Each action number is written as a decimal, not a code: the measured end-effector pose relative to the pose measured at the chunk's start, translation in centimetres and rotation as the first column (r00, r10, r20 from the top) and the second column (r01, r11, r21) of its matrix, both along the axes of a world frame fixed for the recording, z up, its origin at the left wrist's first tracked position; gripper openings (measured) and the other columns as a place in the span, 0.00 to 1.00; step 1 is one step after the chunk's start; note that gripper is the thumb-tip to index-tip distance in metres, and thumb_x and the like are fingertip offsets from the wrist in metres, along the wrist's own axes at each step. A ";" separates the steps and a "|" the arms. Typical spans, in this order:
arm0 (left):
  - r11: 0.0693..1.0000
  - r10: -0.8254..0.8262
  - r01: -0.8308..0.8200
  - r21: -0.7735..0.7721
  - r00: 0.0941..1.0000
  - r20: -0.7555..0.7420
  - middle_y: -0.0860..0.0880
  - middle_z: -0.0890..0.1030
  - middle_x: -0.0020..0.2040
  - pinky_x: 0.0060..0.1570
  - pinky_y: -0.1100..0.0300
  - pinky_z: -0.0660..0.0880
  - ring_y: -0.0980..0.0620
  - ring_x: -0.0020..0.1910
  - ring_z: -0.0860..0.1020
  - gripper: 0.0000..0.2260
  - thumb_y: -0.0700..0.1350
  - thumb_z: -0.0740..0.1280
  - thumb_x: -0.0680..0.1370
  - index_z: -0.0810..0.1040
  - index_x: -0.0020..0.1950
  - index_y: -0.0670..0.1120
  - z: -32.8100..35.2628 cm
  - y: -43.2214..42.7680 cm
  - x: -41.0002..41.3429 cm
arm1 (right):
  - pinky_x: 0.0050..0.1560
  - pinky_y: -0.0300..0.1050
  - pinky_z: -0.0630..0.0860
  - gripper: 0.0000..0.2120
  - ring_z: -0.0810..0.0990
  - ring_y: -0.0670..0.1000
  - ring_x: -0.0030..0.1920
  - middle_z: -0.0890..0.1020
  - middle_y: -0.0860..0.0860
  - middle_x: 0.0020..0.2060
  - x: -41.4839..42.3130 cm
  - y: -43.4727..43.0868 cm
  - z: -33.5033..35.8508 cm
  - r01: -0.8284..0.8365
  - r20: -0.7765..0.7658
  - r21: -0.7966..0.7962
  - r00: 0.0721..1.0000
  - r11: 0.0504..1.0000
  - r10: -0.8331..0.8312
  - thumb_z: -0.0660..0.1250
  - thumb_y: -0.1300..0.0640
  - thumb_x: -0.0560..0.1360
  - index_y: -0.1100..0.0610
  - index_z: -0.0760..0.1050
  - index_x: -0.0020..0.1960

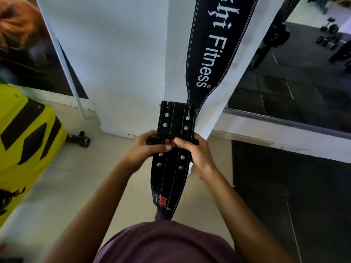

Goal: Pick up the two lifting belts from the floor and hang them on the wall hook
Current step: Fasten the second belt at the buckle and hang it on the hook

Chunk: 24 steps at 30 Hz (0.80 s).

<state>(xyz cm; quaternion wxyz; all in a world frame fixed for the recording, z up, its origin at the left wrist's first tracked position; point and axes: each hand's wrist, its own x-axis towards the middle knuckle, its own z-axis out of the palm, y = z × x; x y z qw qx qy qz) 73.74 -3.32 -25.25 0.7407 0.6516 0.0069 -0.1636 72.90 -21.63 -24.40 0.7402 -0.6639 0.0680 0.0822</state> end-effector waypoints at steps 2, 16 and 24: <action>0.998 0.049 -0.048 -0.046 0.999 0.020 0.39 0.84 0.49 0.47 0.48 0.81 0.42 0.46 0.83 0.18 0.41 0.74 0.69 0.77 0.56 0.37 1.7 0.0 1.4 | 0.56 0.51 0.81 0.13 0.86 0.57 0.51 0.87 0.56 0.50 -0.5 0.3 -0.1 -0.055 0.006 -0.018 0.998 0.998 0.055 0.74 0.62 0.71 0.57 0.82 0.55; 0.964 -0.253 0.256 0.072 0.966 -0.042 0.43 0.85 0.52 0.55 0.52 0.79 0.45 0.52 0.83 0.16 0.30 0.72 0.69 0.80 0.56 0.41 -2.0 0.3 -3.3 | 0.53 0.48 0.80 0.12 0.86 0.54 0.49 0.87 0.53 0.47 -2.0 -1.1 -0.3 -0.053 0.024 -0.040 0.998 0.998 0.054 0.76 0.61 0.68 0.55 0.82 0.51; 0.987 -0.132 0.132 0.097 0.991 -0.003 0.43 0.84 0.49 0.52 0.52 0.79 0.44 0.50 0.82 0.18 0.41 0.75 0.68 0.78 0.56 0.38 -1.9 -1.0 -4.3 | 0.47 0.40 0.79 0.13 0.86 0.51 0.48 0.86 0.56 0.49 -2.2 -1.3 0.1 -0.031 0.022 -0.040 0.999 0.999 0.032 0.75 0.64 0.69 0.58 0.81 0.53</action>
